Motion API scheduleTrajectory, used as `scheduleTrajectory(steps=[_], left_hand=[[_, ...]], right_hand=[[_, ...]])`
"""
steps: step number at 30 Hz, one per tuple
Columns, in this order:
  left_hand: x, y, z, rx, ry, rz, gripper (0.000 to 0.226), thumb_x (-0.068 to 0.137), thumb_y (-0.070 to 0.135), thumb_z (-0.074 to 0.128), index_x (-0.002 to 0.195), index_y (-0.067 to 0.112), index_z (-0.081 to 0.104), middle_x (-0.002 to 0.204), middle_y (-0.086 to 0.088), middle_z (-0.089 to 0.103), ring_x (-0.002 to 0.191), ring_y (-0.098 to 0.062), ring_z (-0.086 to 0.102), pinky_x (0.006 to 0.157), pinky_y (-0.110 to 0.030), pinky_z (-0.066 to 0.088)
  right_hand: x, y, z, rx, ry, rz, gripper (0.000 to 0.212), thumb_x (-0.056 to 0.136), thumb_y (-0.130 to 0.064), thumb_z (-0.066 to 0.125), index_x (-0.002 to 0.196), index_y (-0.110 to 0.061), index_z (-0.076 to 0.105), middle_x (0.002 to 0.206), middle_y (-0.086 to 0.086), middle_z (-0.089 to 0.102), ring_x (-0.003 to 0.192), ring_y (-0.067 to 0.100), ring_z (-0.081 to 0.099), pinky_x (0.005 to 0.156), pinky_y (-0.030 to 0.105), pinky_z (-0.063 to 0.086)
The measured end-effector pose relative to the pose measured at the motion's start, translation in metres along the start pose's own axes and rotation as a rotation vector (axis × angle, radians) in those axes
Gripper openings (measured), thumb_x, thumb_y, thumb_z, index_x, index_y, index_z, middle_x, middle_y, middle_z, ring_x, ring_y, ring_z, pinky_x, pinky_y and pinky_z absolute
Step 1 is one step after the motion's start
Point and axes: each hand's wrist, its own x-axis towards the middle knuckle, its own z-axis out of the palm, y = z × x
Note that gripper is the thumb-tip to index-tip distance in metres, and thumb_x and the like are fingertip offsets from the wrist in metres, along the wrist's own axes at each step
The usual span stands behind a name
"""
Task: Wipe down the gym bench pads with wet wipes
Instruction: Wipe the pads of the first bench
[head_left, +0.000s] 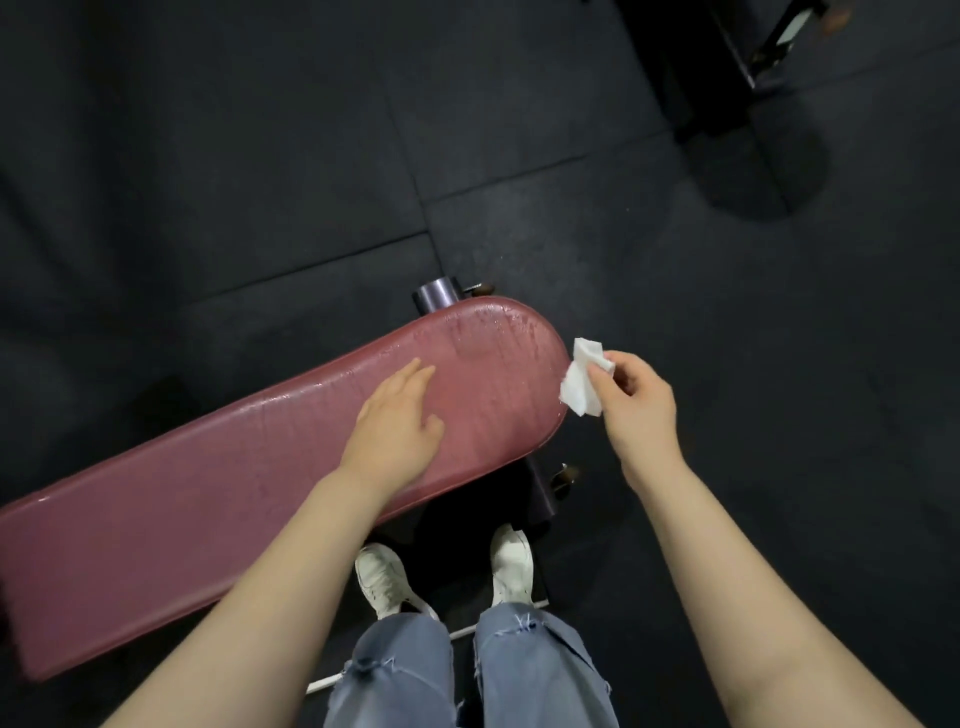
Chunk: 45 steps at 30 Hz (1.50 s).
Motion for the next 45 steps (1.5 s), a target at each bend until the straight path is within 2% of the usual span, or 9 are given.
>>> scheduleTrajectory(steps=[4,8,14,19,26,33,35,40,45], left_hand=[[-0.043,0.039,-0.035,-0.192,0.081,0.015,0.054,0.097,0.022,0.054,0.149,0.022,0.039,0.157,0.004,0.035,0.145,-0.014,0.028,0.118,-0.03,0.022],[-0.098,0.076,-0.066,-0.542,0.15,0.022,0.033,0.098,0.028,0.058,0.13,0.028,0.06,0.134,0.016,0.057,0.125,0.0,0.048,0.105,-0.021,0.033],[-0.186,0.096,-0.101,-0.853,0.189,0.099,0.016,0.098,0.026,0.058,0.104,0.024,0.073,0.104,0.01,0.074,0.102,-0.006,0.066,0.095,-0.021,0.049],[-0.252,0.073,-0.118,-0.906,0.282,0.042,0.008,0.094,0.024,0.064,0.096,0.022,0.072,0.097,0.005,0.074,0.096,-0.015,0.068,0.088,-0.025,0.051],[-0.328,0.015,-0.132,-0.843,0.472,-0.026,0.006,0.091,0.022,0.067,0.085,0.023,0.068,0.083,0.011,0.069,0.075,-0.001,0.059,0.071,-0.015,0.046],[-0.41,-0.074,-0.128,-0.599,0.643,-0.076,0.011,0.092,0.03,0.062,0.084,0.035,0.06,0.09,0.022,0.065,0.092,0.006,0.06,0.074,-0.008,0.045],[-0.433,-0.104,-0.126,-0.522,0.661,-0.052,0.011,0.091,0.03,0.064,0.083,0.037,0.061,0.089,0.021,0.065,0.092,0.005,0.06,0.076,-0.008,0.045],[-0.486,-0.192,-0.124,-0.53,0.55,-0.074,0.012,0.091,0.027,0.064,0.098,0.038,0.063,0.096,0.02,0.066,0.094,0.008,0.059,0.079,-0.004,0.042],[-0.527,-0.284,-0.124,-0.6,0.484,-0.232,0.017,0.093,0.025,0.062,0.103,0.039,0.062,0.094,0.015,0.067,0.086,0.009,0.058,0.074,-0.006,0.042]], right_hand=[[-0.035,-0.06,-0.016,0.117,-0.157,-0.036,0.016,0.087,-0.02,0.065,0.087,-0.033,0.074,0.081,-0.007,0.071,0.07,0.004,0.061,0.066,0.022,0.05],[-0.085,-0.106,-0.026,0.15,-0.323,-0.088,0.011,0.085,-0.019,0.068,0.094,-0.022,0.072,0.075,-0.006,0.07,0.066,0.002,0.061,0.061,0.017,0.048],[-0.161,-0.158,-0.025,0.151,-0.509,-0.172,0.016,0.088,-0.013,0.068,0.088,-0.028,0.072,0.074,-0.002,0.071,0.067,0.007,0.065,0.063,0.018,0.051],[-0.215,-0.186,-0.006,0.101,-0.585,-0.195,0.011,0.09,-0.013,0.065,0.095,-0.015,0.075,0.089,0.007,0.074,0.086,0.029,0.071,0.077,0.04,0.059],[-0.281,-0.196,0.039,-0.008,-0.739,-0.241,0.014,0.094,-0.018,0.06,0.096,-0.013,0.073,0.09,0.007,0.074,0.083,0.021,0.07,0.071,0.027,0.057],[-0.38,-0.166,0.129,0.131,-0.883,-0.011,0.02,0.098,-0.023,0.056,0.111,-0.012,0.065,0.105,0.009,0.073,0.096,0.027,0.071,0.076,0.038,0.058],[-0.41,-0.156,0.156,0.05,-0.889,-0.036,0.019,0.096,-0.025,0.059,0.109,-0.015,0.068,0.103,0.004,0.074,0.097,0.024,0.071,0.079,0.038,0.058],[-0.469,-0.141,0.217,-0.094,-0.75,-0.096,0.007,0.092,-0.027,0.064,0.095,-0.024,0.07,0.084,-0.007,0.071,0.085,0.016,0.067,0.068,0.03,0.056],[-0.494,-0.127,0.261,-0.078,-0.689,-0.104,0.014,0.095,-0.022,0.05,0.103,-0.024,0.061,0.101,0.001,0.069,0.094,0.019,0.067,0.075,0.031,0.055]])
